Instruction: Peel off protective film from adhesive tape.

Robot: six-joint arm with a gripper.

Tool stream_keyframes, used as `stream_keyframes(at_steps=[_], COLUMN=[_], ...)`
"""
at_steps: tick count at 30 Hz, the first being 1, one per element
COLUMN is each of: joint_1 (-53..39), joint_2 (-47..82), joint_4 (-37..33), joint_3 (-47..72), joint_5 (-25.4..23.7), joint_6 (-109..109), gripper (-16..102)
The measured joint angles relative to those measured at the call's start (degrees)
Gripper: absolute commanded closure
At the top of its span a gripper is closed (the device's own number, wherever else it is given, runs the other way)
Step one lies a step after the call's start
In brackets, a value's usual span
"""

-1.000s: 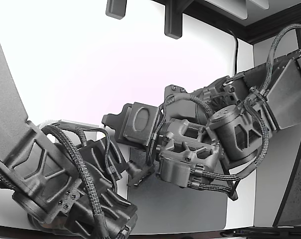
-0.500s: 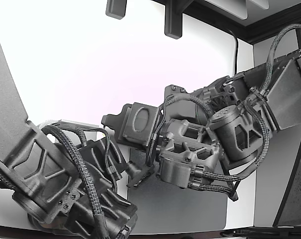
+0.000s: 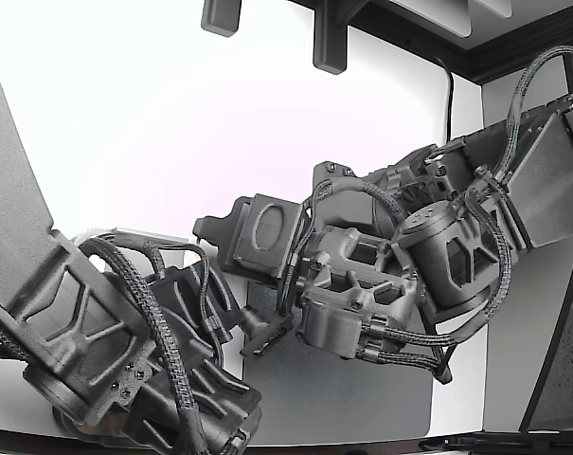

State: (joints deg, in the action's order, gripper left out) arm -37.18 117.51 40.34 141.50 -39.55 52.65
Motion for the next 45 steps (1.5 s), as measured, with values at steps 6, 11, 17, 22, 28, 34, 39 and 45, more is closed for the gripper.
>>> stream_keyframes(at_steps=[6,11,17,22,28,34,39,45], joint_1=[0.0,0.0,0.0,0.0,0.0,0.0,0.0,0.0], joint_2=[-0.35,-0.35,-0.62,-0.97,-1.05,-1.05,-1.05,-1.32], joint_4=[0.18,0.26,0.26,0.35,0.53,0.53,0.62,0.7], joint_3=[-0.35,-0.35,-0.62,-0.97,-1.05,-1.05,-1.05,-1.05], joint_5=[0.0,0.09,0.18,0.35,0.26,-0.09,-0.18,-0.09], joint_6=[-0.09,-0.09,-0.26,-0.35,-0.44,0.0,0.0,0.0], gripper=[97,97,97,97,97,97,97,97])
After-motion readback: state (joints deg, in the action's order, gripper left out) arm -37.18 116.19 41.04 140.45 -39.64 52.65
